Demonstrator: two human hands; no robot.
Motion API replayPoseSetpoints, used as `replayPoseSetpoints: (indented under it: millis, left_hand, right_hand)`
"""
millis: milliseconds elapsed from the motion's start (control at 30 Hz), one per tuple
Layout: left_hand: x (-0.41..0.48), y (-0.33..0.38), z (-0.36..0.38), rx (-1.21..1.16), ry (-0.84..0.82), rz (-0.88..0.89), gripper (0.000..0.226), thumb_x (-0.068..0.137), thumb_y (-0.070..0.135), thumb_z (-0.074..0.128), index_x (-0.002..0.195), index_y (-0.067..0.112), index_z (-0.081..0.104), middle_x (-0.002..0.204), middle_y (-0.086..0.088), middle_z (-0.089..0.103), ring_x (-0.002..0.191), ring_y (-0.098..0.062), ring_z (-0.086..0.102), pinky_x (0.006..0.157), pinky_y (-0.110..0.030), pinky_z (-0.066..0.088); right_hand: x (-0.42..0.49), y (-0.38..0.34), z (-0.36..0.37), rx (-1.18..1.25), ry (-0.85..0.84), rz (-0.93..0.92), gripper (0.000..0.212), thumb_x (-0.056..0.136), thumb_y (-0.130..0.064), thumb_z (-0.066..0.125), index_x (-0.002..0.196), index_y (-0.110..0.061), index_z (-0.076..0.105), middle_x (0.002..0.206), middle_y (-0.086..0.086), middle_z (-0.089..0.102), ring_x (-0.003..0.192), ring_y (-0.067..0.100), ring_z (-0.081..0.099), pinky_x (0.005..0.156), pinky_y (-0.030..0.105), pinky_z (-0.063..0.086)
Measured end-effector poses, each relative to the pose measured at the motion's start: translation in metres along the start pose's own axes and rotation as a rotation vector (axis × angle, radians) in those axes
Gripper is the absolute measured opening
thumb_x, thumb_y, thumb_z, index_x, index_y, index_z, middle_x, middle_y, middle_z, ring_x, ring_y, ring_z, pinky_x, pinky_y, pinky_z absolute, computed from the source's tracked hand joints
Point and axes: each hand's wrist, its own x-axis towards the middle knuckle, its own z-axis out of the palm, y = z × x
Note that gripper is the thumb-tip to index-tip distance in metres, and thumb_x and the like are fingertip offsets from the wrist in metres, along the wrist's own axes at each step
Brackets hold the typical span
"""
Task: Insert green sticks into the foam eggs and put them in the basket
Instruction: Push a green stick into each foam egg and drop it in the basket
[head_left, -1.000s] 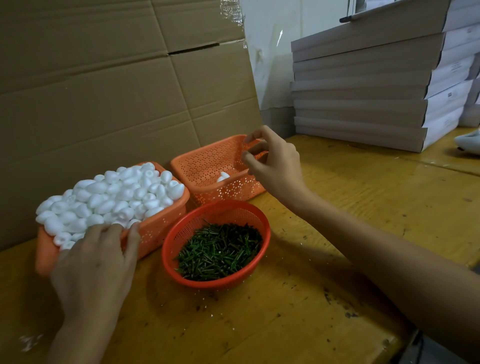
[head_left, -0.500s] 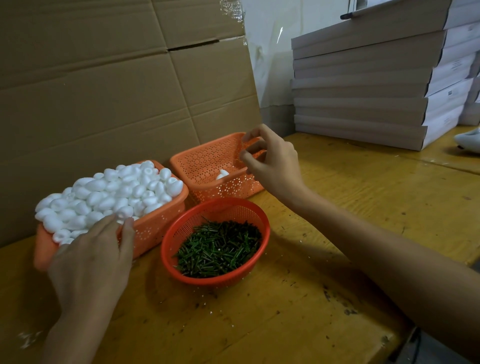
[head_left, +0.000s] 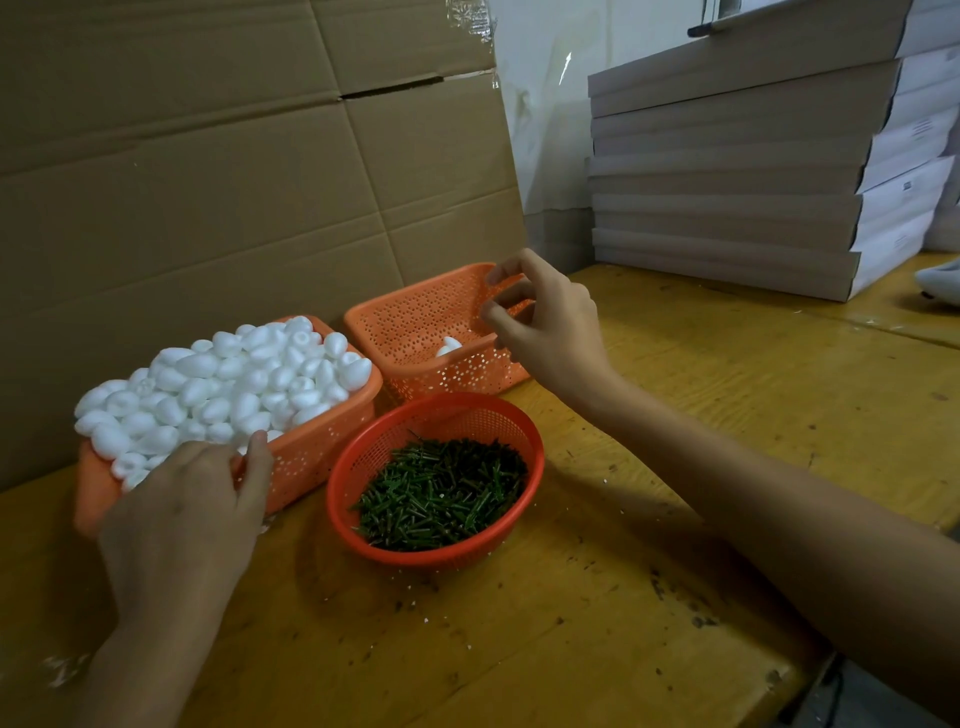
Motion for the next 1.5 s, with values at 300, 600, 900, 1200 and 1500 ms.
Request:
replayPoseSetpoints:
  millis: [300,600,900,1200,1500]
  left_hand:
    - [-0.001,0.002,0.001,-0.006,0.019,0.010,0.051,0.108,0.033,0.045,0.070,0.006,0.067,0.063,-0.013,0.063,0.051,-0.026,0.049,0.055,-0.035,0.036]
    - [0.000,-0.003,0.001,-0.136,0.067,-0.061,0.034,0.107,0.018,0.057,0.088,-0.003,0.075,0.097,-0.023,0.073,0.079,-0.039,0.064,0.067,-0.039,0.037]
    - [0.000,-0.018,0.010,-0.341,0.216,-0.109,0.018,0.101,0.015,0.070,0.102,-0.001,0.078,0.120,-0.017,0.073,0.103,-0.042,0.068,0.086,-0.061,0.057]
    - [-0.007,-0.011,0.006,-0.462,0.317,0.034,0.013,0.102,0.012,0.072,0.107,0.001,0.078,0.124,-0.014,0.073,0.111,-0.034,0.069,0.092,-0.059,0.056]
    - [-0.013,0.024,0.002,-0.244,0.415,0.487,0.026,0.104,0.002,0.060,0.126,-0.002,0.073,0.122,-0.019,0.069,0.107,-0.029,0.068,0.096,-0.032,0.051]
  right_hand:
    - [0.000,0.002,0.001,0.004,-0.005,-0.008,0.020,0.095,-0.018,0.072,0.111,-0.021,0.063,0.089,-0.015,0.070,0.070,0.001,0.072,0.069,0.032,0.064]
    - [0.000,0.001,0.001,0.034,-0.016,-0.001,0.019,0.095,-0.014,0.072,0.111,-0.020,0.063,0.095,-0.009,0.074,0.072,0.001,0.072,0.063,0.019,0.059]
    - [-0.002,0.001,0.003,0.044,-0.061,-0.042,0.016,0.095,-0.015,0.073,0.107,-0.020,0.064,0.097,-0.008,0.075,0.072,0.000,0.072,0.062,0.016,0.057]
    - [-0.006,-0.003,0.004,0.053,-0.217,-0.156,0.007,0.095,-0.010,0.073,0.100,-0.012,0.069,0.095,-0.004,0.074,0.075,0.003,0.071,0.064,0.019,0.057]
    - [-0.015,-0.018,0.006,-0.047,-0.827,-0.353,0.007,0.097,-0.018,0.074,0.101,-0.016,0.079,0.097,-0.006,0.078,0.092,0.007,0.072,0.085,0.035,0.057]
